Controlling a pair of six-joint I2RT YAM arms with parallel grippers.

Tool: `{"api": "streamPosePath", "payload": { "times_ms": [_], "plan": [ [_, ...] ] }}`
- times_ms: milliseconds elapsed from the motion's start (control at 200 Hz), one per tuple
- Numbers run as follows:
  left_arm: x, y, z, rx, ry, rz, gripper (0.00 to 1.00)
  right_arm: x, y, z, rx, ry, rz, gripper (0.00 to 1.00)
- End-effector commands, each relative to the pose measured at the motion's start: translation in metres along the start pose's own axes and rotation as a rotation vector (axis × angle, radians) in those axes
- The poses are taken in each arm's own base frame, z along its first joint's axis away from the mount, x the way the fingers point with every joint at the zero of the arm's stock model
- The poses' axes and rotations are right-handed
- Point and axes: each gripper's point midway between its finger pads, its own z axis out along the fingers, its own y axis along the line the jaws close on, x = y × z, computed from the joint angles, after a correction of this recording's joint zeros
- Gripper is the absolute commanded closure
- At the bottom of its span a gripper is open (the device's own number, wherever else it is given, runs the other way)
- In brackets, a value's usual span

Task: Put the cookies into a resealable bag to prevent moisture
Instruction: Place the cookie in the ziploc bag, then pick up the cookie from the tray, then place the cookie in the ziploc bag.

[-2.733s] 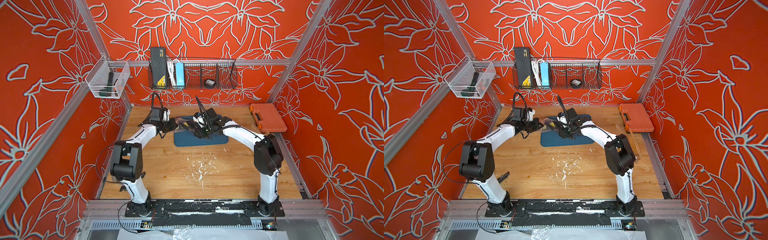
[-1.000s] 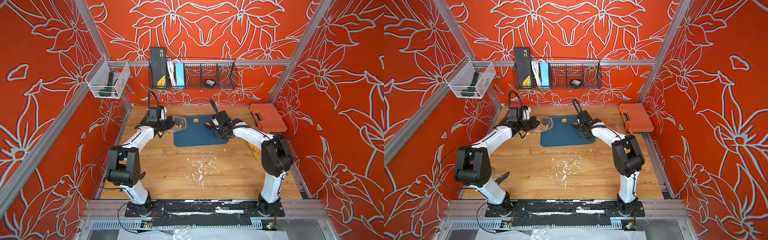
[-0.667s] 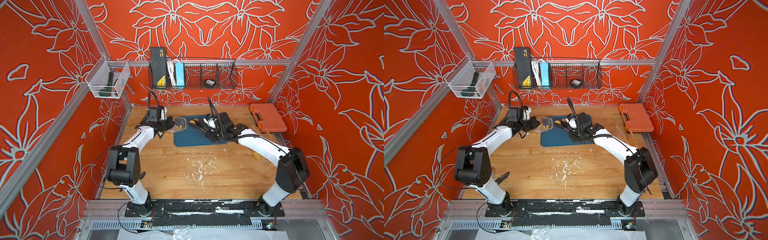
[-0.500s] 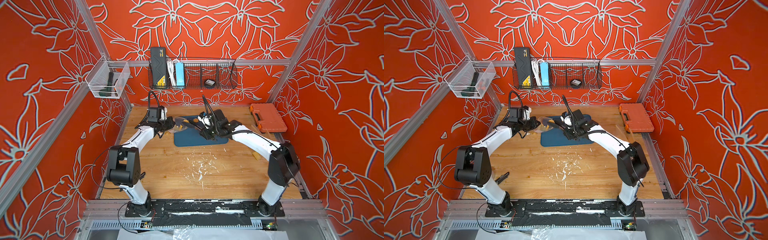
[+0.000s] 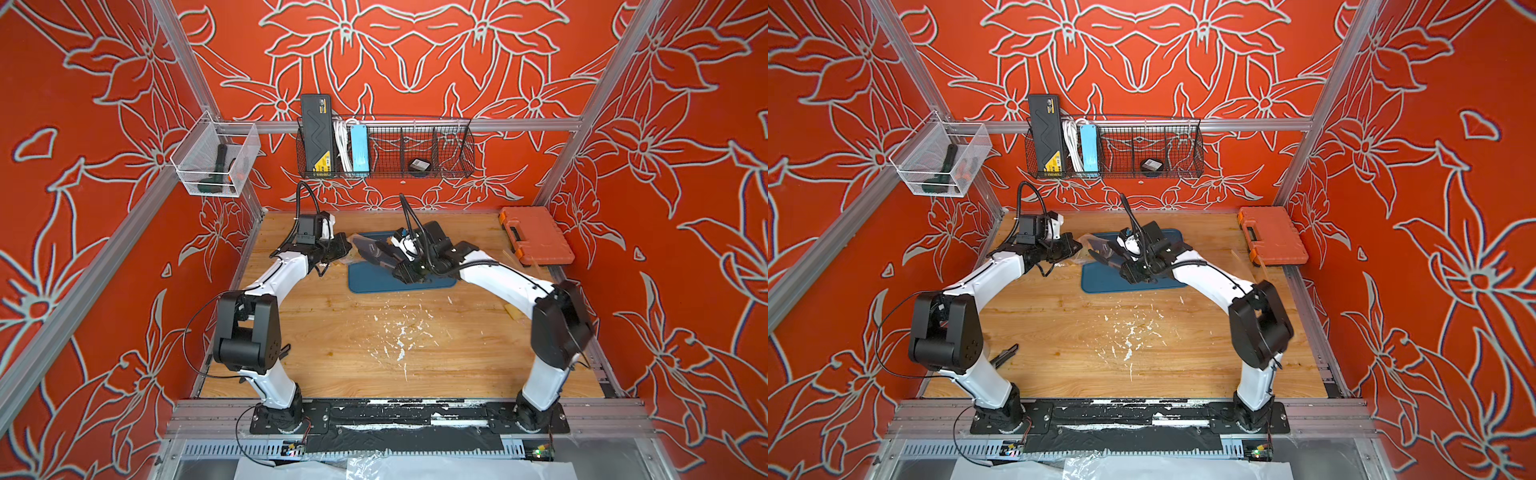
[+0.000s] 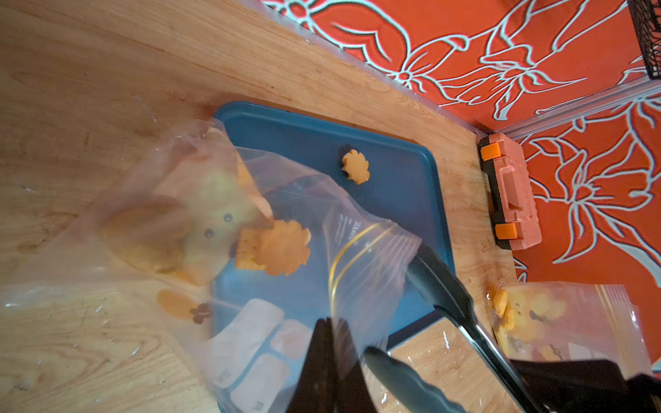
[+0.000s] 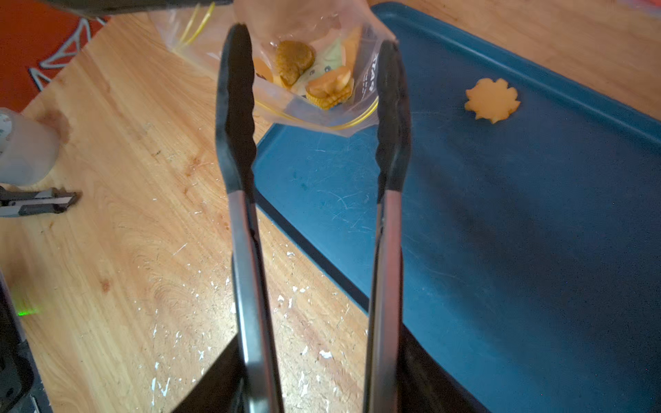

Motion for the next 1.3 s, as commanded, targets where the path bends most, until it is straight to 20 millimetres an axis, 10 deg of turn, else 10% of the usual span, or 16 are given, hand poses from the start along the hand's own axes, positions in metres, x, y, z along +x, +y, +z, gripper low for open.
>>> {"api": "streamPosePath", "payload": {
  "times_ms": [0, 225, 796, 1296],
  "plan": [
    [-0.004, 0.001, -0.002, -0.008, -0.019, 0.004, 1.0, 0.004, -0.023, -0.009, 0.138, -0.061, 0.043, 0.43],
    [-0.014, 0.003, -0.017, -0.061, -0.093, 0.016, 1.0, 0.04, -0.073, 0.018, 0.322, 0.136, 0.091, 0.43],
    [-0.017, -0.007, -0.022, -0.014, -0.107, 0.039, 1.0, 0.011, -0.132, 0.095, 0.405, 0.247, 0.076, 0.48],
    [-0.008, -0.015, -0.013, 0.047, -0.053, 0.025, 1.0, -0.002, -0.05, -0.023, 0.296, -0.061, -0.007, 0.61]
  ]
}}
